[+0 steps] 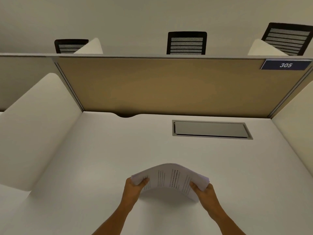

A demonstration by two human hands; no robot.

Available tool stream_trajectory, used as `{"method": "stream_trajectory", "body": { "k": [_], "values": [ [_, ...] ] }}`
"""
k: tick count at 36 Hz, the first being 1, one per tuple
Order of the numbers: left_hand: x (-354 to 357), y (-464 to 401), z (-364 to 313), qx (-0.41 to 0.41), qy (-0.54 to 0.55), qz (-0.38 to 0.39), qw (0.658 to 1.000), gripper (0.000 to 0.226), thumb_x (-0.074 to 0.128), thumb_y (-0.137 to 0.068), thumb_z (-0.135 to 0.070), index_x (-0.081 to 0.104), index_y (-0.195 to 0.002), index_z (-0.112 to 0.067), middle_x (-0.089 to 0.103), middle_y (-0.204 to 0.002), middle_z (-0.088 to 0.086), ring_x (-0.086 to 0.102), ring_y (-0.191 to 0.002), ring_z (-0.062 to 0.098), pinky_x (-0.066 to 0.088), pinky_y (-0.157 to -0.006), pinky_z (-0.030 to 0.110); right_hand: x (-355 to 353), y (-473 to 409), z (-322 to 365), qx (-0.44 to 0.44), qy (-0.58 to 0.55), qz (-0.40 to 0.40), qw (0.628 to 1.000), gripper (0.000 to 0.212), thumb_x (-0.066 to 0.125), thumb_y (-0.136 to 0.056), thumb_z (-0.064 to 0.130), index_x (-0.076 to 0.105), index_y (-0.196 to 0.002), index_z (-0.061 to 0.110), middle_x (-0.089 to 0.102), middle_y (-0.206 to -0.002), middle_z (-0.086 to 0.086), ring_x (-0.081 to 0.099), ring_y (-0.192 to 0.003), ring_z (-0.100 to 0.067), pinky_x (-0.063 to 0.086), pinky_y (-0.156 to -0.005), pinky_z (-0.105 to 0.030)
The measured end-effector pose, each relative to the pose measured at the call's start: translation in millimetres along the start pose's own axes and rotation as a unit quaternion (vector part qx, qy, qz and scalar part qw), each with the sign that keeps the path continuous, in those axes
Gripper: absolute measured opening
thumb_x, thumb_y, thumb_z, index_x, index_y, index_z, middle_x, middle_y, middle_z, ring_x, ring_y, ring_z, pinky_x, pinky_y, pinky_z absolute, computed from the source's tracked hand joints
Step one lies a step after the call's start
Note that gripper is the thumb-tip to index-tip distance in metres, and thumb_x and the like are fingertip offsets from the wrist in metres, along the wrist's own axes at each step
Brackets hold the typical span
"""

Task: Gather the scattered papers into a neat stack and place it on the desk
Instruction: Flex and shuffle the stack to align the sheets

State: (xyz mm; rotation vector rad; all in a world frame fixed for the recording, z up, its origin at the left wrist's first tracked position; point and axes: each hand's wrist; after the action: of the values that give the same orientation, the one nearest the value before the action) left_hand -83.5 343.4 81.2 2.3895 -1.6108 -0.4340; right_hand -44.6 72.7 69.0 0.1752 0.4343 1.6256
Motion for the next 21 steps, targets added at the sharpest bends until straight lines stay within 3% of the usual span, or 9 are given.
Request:
{"method": "stream_trajectory", "body": {
  "k": [4,7,9,11,15,21],
  "values": [
    [0.7,-0.3,-4.4,0.007,0.009,-0.026,1.000,0.018,0.078,-0.080,-0.010,0.071,-0.092,-0.022,0.075,-0.084,-0.003,0.071,-0.082,0.015,0.057,-0.059,0.017,-1.7,-3.2,2.9,-0.003,0.007,-0.006,1.000,0.016,0.068,-0.092,0.022,0.067,-0.108,0.026,0.071,-0.105,-0.005,0.068,-0.099,-0.020,0.053,-0.076,-0.026],
    [-1.2,-0.9,-7.7,0.019,0.012,-0.035,0.999,0.017,0.080,-0.078,-0.010,0.073,-0.085,-0.023,0.077,-0.072,-0.008,0.072,-0.071,0.006,0.056,-0.057,0.015,-6.9,-3.5,4.1,-0.017,0.022,0.000,1.000,0.029,0.072,-0.084,0.037,0.071,-0.109,0.023,0.072,-0.105,-0.009,0.069,-0.102,-0.028,0.054,-0.077,-0.029],
    [-2.6,-1.4,-6.0,0.018,0.006,-0.036,0.999,0.017,0.079,-0.079,-0.010,0.072,-0.084,-0.025,0.076,-0.071,-0.008,0.071,-0.069,0.005,0.056,-0.057,0.016,-8.2,-0.8,7.4,-0.019,0.018,0.000,1.000,0.016,0.070,-0.090,0.026,0.069,-0.106,0.026,0.070,-0.104,-0.006,0.068,-0.100,-0.024,0.054,-0.077,-0.028],
    [-2.9,-1.3,0.2,0.005,-0.002,-0.030,1.000,0.016,0.078,-0.080,-0.012,0.071,-0.090,-0.023,0.075,-0.079,-0.006,0.071,-0.077,0.010,0.056,-0.056,0.017,-7.2,2.1,7.8,-0.012,0.014,0.011,1.000,0.018,0.066,-0.093,0.016,0.065,-0.107,0.027,0.069,-0.103,0.002,0.066,-0.098,-0.015,0.053,-0.073,-0.023],
    [-2.2,2.9,12.5,-0.003,-0.005,-0.019,1.000,0.016,0.073,-0.085,-0.015,0.070,-0.100,-0.020,0.074,-0.092,0.004,0.069,-0.089,0.023,0.053,-0.064,0.020,-4.9,4.6,5.4,0.001,0.021,0.018,1.000,0.023,0.068,-0.092,0.017,0.063,-0.113,0.027,0.071,-0.104,0.005,0.065,-0.097,-0.007,0.050,-0.068,-0.017],
    [-1.7,2.2,11.0,0.009,-0.001,-0.029,1.000,0.015,0.073,-0.085,-0.013,0.070,-0.093,-0.025,0.074,-0.090,0.002,0.069,-0.085,0.018,0.056,-0.059,0.019,-4.1,2.3,13.1,-0.010,0.029,0.001,1.000,0.022,0.065,-0.094,0.013,0.064,-0.096,0.034,0.071,-0.095,0.006,0.066,-0.091,-0.006,0.053,-0.061,-0.014]
  ]
}}
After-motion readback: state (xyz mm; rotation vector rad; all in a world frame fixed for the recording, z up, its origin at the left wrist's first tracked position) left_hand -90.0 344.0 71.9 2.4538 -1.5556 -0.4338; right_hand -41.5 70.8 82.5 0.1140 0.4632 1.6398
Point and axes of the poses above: each hand's wrist, its own y-axis away from the middle knuckle, its own x-axis out of the palm, z = x × y
